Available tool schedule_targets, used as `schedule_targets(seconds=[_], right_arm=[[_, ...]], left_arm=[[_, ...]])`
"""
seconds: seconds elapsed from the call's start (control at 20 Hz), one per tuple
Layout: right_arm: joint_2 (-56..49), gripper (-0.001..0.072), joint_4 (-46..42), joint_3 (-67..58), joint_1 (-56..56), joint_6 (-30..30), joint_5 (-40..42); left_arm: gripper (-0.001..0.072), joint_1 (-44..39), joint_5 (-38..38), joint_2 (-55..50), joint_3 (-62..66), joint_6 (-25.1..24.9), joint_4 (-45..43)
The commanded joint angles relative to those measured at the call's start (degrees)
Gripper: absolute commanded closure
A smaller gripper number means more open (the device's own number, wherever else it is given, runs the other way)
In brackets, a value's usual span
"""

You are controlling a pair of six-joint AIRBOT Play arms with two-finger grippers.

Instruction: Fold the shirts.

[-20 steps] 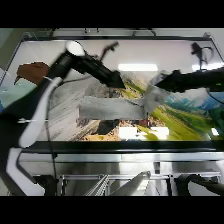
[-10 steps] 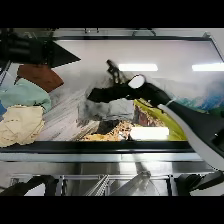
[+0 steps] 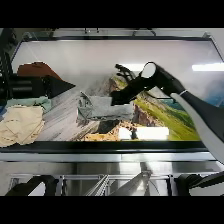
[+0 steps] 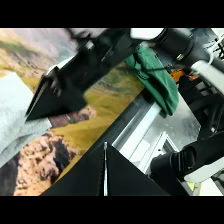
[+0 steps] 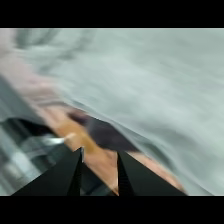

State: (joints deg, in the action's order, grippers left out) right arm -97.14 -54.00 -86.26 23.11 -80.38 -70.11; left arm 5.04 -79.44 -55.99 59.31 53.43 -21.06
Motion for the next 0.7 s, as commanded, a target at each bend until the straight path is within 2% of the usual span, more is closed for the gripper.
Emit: schedule_targets(seconds=[0.0, 0.05, 0.1, 0.15, 0.3, 0.55, 0.65], right_arm=[[6.1, 0.0238, -13.9, 6.0, -9.0, -9.2, -4.3], [6.9, 0.0085, -13.5, 9.0, -11.4, -10.6, -3.1], [7.1, 0.0047, -11.7, 12.2, -13.4, -11.6, -0.8], [6.8, 0.0047, -8.0, 15.3, -14.7, -11.5, 1.9], [4.1, 0.0053, 4.6, 20.5, -15.1, -5.7, 10.5], [-2.9, 0.0062, 16.3, 20.6, -11.3, -0.2, 16.2], [-4.6, 0.0063, 22.3, 20.6, -10.0, 4.4, 16.3]], left_arm=[[0.0693, 0.2, 0.7, 2.4, -5.6, -0.5, 0.2], [0.0693, 0.2, 0.6, 2.8, -6.2, -0.4, 0.2], [0.0693, 0.2, 0.5, 3.1, -6.6, -0.4, 0.5], [0.0694, 0.2, 0.5, 3.3, -6.9, -0.3, 1.9], [0.0694, 0.2, 0.8, 3.2, -7.0, -0.4, 6.8], [0.0694, 0.2, 1.0, 3.1, -7.0, -0.5, 7.2], [0.0694, 0.2, 1.0, 3.1, -7.0, -0.5, 7.1]])
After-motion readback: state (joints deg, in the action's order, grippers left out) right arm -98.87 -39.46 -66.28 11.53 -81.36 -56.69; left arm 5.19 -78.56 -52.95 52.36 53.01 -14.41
